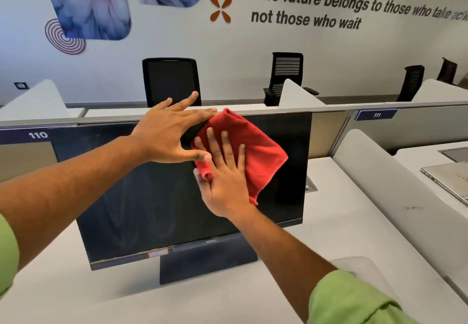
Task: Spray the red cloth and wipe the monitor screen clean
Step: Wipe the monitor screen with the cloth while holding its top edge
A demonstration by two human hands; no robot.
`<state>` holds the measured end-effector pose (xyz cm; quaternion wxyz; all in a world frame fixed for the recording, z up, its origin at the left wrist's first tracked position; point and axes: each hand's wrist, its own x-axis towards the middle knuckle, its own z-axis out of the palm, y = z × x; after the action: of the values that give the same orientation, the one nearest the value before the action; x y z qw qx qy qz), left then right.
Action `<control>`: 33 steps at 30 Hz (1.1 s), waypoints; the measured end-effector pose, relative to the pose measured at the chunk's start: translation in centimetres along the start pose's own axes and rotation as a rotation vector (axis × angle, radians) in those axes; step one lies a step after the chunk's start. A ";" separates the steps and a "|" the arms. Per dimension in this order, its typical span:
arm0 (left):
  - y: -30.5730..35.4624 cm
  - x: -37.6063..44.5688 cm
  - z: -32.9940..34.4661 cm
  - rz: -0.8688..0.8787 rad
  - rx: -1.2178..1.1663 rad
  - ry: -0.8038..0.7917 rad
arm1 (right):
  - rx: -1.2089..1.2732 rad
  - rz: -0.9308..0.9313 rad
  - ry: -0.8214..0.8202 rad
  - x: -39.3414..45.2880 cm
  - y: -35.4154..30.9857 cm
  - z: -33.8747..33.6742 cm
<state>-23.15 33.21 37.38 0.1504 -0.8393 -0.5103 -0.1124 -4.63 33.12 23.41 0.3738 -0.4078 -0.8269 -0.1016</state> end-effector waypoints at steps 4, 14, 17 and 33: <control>0.3 0.1 -0.1 0.009 0.003 0.008 | 0.047 0.148 0.103 1.6 3.6 -1.8; 0.2 -0.1 -0.1 0.005 -0.018 0.029 | -0.001 0.279 0.153 0.9 3.5 -0.6; 0.1 0.0 -0.1 0.005 -0.015 0.009 | -0.053 -0.011 -0.009 -2.7 2.5 0.4; 0.4 -0.3 -0.4 0.006 -0.027 0.003 | -0.044 0.022 0.029 -3.4 0.3 1.7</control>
<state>-22.97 32.69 37.59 0.1401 -0.8427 -0.5057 -0.1203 -3.93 32.10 19.80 0.3779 -0.4232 -0.8144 -0.1215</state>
